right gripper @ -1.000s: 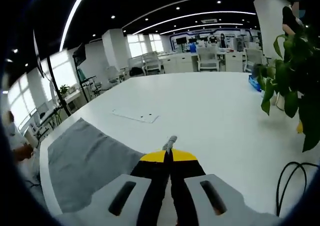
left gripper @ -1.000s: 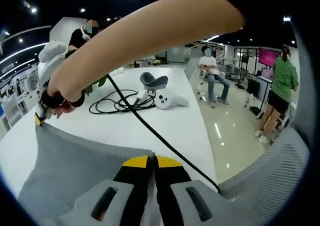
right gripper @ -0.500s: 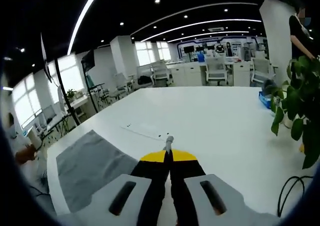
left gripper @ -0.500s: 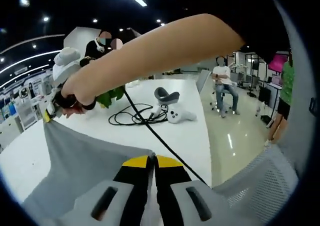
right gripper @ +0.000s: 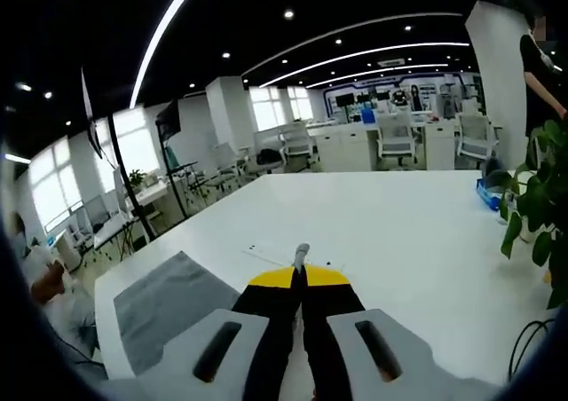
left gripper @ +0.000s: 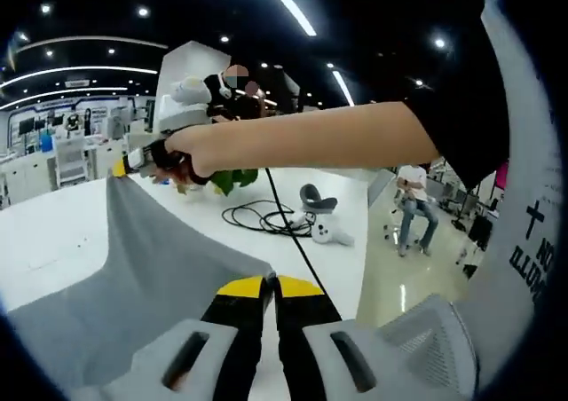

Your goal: Fold the towel on the table until its edges align and the towel forms a compact rectangular stack.

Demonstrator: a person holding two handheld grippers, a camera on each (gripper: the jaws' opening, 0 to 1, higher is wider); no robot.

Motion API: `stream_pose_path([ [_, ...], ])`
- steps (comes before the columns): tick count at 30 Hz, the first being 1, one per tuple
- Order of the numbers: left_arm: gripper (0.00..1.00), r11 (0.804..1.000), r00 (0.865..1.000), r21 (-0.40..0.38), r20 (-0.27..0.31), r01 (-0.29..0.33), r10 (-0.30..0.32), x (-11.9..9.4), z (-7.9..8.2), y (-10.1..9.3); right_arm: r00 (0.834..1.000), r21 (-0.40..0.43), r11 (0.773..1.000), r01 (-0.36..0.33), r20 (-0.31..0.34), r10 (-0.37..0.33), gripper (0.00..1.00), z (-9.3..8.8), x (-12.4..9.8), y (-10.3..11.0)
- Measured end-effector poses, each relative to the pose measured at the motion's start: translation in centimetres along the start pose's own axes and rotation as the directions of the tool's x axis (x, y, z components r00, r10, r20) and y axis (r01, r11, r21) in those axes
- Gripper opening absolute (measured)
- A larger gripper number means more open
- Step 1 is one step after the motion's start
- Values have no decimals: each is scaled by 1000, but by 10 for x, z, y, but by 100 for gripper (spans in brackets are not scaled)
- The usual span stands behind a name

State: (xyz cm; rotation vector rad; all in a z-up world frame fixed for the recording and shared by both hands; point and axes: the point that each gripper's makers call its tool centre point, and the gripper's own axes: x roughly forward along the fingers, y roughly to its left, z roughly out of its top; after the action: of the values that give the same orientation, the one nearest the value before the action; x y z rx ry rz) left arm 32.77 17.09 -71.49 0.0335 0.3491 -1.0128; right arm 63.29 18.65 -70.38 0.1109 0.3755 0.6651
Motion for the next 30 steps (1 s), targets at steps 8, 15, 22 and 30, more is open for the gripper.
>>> stream_pose_path([
  [8, 4, 990, 990, -50, 40, -131, 133, -58, 4, 34, 1000, -11, 1000, -16, 23, 16, 0, 20, 8, 33],
  [15, 4, 971, 969, -36, 55, -238, 240, -106, 5, 62, 998, -46, 998, -39, 44, 41, 0, 39, 21, 68],
  [22, 4, 948, 946, -41, 67, -315, 318, -148, 7, 82, 996, -61, 996, -67, 58, 71, 0, 48, 37, 105],
  [30, 4, 911, 908, -32, 74, -412, 413, -198, 7, 109, 992, -33, 994, -107, 56, 109, 0, 48, 61, 147],
])
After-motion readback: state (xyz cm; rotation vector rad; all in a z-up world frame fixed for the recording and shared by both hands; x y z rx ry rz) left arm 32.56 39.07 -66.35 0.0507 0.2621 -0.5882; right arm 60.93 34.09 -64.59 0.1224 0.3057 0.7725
